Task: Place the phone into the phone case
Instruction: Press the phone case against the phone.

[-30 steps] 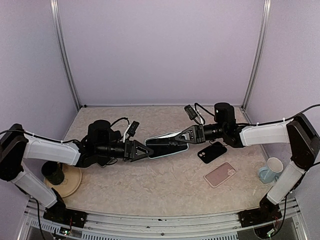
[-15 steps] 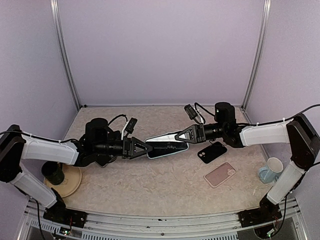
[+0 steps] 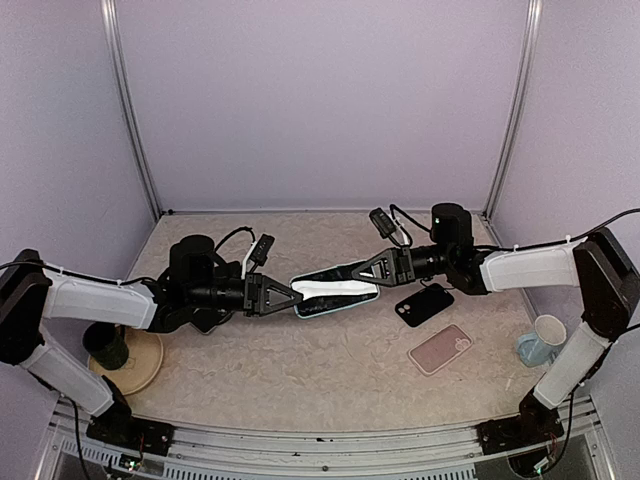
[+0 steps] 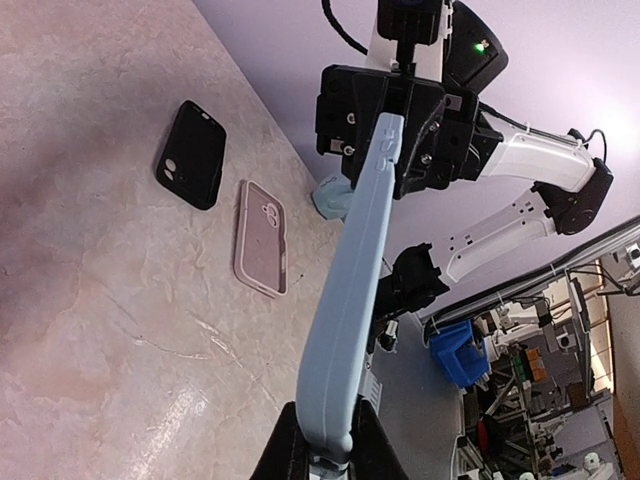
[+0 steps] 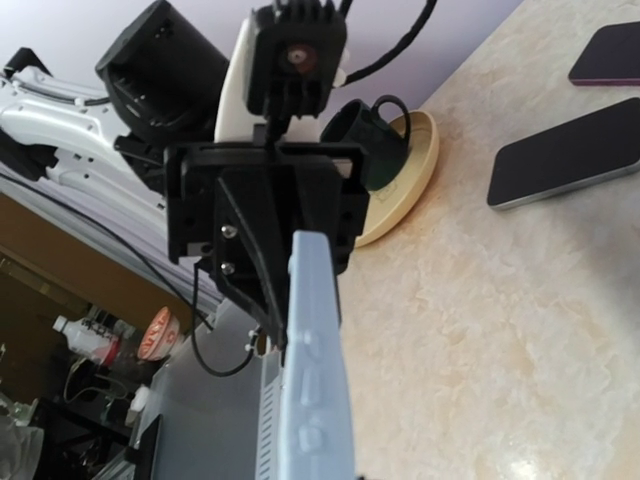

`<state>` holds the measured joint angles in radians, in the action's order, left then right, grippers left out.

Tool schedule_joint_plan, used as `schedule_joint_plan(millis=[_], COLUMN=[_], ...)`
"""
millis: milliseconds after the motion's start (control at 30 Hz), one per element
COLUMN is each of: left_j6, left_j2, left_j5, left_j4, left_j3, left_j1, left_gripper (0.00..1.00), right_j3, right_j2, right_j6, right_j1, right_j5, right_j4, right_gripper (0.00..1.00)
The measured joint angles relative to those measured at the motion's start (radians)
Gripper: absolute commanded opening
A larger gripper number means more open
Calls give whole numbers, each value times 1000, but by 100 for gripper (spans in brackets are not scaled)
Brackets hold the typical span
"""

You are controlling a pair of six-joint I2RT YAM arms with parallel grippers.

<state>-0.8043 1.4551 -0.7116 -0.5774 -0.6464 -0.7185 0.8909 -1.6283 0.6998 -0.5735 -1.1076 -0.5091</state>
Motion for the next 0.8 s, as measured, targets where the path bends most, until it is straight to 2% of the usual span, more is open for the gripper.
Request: schedule_joint_plan(millis=[100, 200, 267, 567, 700, 800], left_j6=[0, -3, -10, -25, -6, 5], left_j2=[-1, -2, -2, -1, -5, -18], left_j5=[-12, -16, -14, 0, 23, 38], left_j4=[-2, -5, -6, -35, -15, 3], left_j3=[0, 0, 0, 0, 0, 0], left_j1=[0, 0, 0, 0, 0, 0], left_gripper=[11, 25, 39, 62, 68, 77], right_j3=[0, 0, 0, 0, 0, 0], right_j2=[0, 0, 0, -10, -10, -10], right_j6=[2, 5, 4, 2, 0, 1], right_j1=[0, 0, 0, 0, 0, 0], right_j5=[-11, -14, -13, 1, 7, 11], right_j4=[-3, -5, -10, -6, 5, 12], right_gripper=[0, 0, 0, 0, 0, 0])
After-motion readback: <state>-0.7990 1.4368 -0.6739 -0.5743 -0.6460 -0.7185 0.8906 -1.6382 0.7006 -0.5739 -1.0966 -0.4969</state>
